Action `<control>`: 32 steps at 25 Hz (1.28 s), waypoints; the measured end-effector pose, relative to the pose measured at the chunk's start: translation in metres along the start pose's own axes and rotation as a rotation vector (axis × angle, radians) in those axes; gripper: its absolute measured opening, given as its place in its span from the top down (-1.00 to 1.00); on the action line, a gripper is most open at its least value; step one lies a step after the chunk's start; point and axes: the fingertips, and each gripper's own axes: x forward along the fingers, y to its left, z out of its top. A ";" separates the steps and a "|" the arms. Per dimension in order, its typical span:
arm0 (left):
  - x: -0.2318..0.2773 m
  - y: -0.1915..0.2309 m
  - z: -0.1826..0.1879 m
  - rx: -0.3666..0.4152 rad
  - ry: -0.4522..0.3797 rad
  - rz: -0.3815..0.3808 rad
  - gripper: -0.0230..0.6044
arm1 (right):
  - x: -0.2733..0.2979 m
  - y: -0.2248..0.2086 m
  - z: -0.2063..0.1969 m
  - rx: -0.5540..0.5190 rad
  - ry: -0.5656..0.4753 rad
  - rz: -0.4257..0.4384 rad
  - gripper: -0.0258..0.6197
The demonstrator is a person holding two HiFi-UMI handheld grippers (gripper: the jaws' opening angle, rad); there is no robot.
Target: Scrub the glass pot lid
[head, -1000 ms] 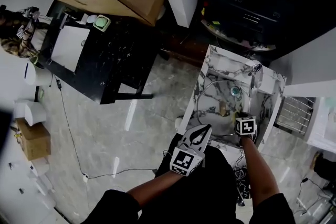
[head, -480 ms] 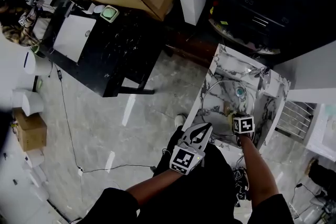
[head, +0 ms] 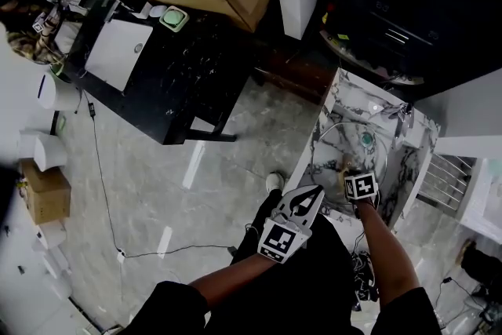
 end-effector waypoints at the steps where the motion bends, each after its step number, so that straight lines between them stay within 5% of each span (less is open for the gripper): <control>1: -0.001 0.000 -0.001 -0.002 0.001 -0.004 0.87 | 0.001 0.003 0.001 -0.001 0.004 0.001 0.74; 18: -0.027 0.034 0.011 0.008 -0.011 -0.058 0.87 | -0.005 0.054 0.045 0.032 -0.092 -0.008 0.74; 32: -0.031 0.033 0.040 0.064 -0.034 -0.212 0.87 | -0.135 0.084 0.077 0.217 -0.501 -0.063 0.74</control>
